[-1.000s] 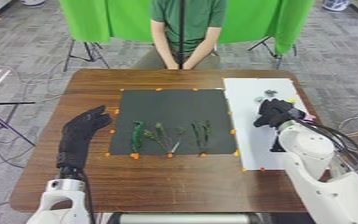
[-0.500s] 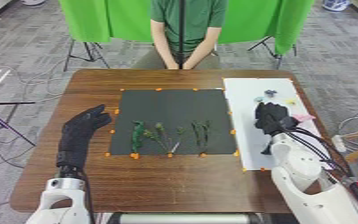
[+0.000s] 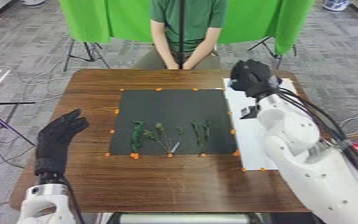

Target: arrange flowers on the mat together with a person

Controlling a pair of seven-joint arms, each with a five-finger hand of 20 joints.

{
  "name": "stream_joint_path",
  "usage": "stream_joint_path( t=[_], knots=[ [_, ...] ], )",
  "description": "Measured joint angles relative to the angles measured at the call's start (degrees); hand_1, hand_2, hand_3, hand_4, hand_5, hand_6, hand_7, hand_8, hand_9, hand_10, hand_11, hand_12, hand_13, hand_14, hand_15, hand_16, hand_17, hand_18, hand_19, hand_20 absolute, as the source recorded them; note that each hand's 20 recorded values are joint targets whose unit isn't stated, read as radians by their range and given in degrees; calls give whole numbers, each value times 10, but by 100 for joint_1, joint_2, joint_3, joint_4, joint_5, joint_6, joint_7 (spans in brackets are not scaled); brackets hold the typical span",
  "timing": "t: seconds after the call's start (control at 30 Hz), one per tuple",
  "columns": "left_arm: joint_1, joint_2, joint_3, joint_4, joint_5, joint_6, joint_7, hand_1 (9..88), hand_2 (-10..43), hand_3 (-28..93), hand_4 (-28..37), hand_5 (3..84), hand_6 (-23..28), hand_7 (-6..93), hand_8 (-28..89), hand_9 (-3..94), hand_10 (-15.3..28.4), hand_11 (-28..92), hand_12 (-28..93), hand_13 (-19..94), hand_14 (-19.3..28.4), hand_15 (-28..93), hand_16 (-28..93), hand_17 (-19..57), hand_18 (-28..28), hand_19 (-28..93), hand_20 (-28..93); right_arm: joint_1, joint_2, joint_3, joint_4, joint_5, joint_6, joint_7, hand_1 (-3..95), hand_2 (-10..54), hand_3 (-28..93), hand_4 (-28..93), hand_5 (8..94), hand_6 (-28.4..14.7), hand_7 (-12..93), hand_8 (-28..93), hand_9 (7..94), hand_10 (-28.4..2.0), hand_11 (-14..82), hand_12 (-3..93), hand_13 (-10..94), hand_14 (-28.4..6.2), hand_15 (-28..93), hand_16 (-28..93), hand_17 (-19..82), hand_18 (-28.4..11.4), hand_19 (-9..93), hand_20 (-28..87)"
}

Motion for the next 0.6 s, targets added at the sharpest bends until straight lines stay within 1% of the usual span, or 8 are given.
stream_joint_path(
  t=[0.1,0.2,0.27,0.33,0.4,0.47,0.5,0.6],
  knots=[
    [125,31,-44,-2,-103,231,51,206,261,656,-283,467,49,132,-65,486,145,211,133,407,199,267,0,92,153,173,192,815,-371,-562,372,69,-129,-506,632,-95,639,-261,820,26,218,110,882,-78,107,478,830,-38,692,343,385,-166,659,503],
    [153,46,-14,28,-249,404,138,207,309,628,-283,441,54,121,-67,466,144,204,127,404,197,256,-6,99,149,169,188,1417,-930,-1052,826,45,-326,-904,633,-95,638,-263,819,27,219,110,881,-77,107,480,828,-37,695,344,385,-165,658,504],
    [140,71,44,62,-323,473,199,212,318,619,-283,429,56,118,-67,461,143,201,124,402,196,252,-8,102,147,169,188,1708,-1293,-1420,1078,-13,-483,-1032,633,-95,638,-263,818,27,221,111,881,-76,106,480,827,-38,697,344,383,-166,658,505],
    [103,108,119,97,-372,549,248,218,321,612,-283,420,58,116,-68,458,144,201,123,402,196,250,-8,102,146,170,188,1915,-1616,-1801,1266,-76,-637,-1100,632,-95,640,-264,817,27,222,111,881,-75,106,481,826,-39,700,344,384,-165,657,506],
    [50,142,200,118,-406,672,297,220,325,608,-283,414,59,115,-68,456,142,201,122,402,196,251,-7,102,146,170,187,2030,-1907,-2126,1420,-169,-755,-1191,632,-95,640,-265,816,27,223,111,881,-74,107,481,823,-39,704,346,384,-164,656,506],
    [-9,170,273,124,-436,818,341,220,326,607,-283,413,59,116,-67,456,143,202,122,402,195,253,-6,102,145,170,187,2067,-2176,-2382,1564,-313,-845,-1344,631,-95,642,-265,813,28,224,111,880,-73,107,482,822,-38,706,345,383,-164,656,507],
    [-36,181,297,125,-446,864,355,220,326,606,-283,413,59,117,-67,456,143,204,123,402,195,254,-6,102,145,170,188,2069,-2290,-2491,1633,-398,-875,-1434,631,-95,642,-266,813,28,226,111,880,-73,107,482,822,-38,707,345,383,-164,656,507],
    [-107,204,335,127,-465,887,377,217,328,608,-283,414,59,118,-67,461,144,208,124,403,195,255,-6,101,145,170,187,2037,-2558,-2749,1802,-686,-950,-1695,629,-95,645,-266,811,29,228,110,879,-72,107,482,821,-38,709,345,383,-164,656,508]
  ],
)
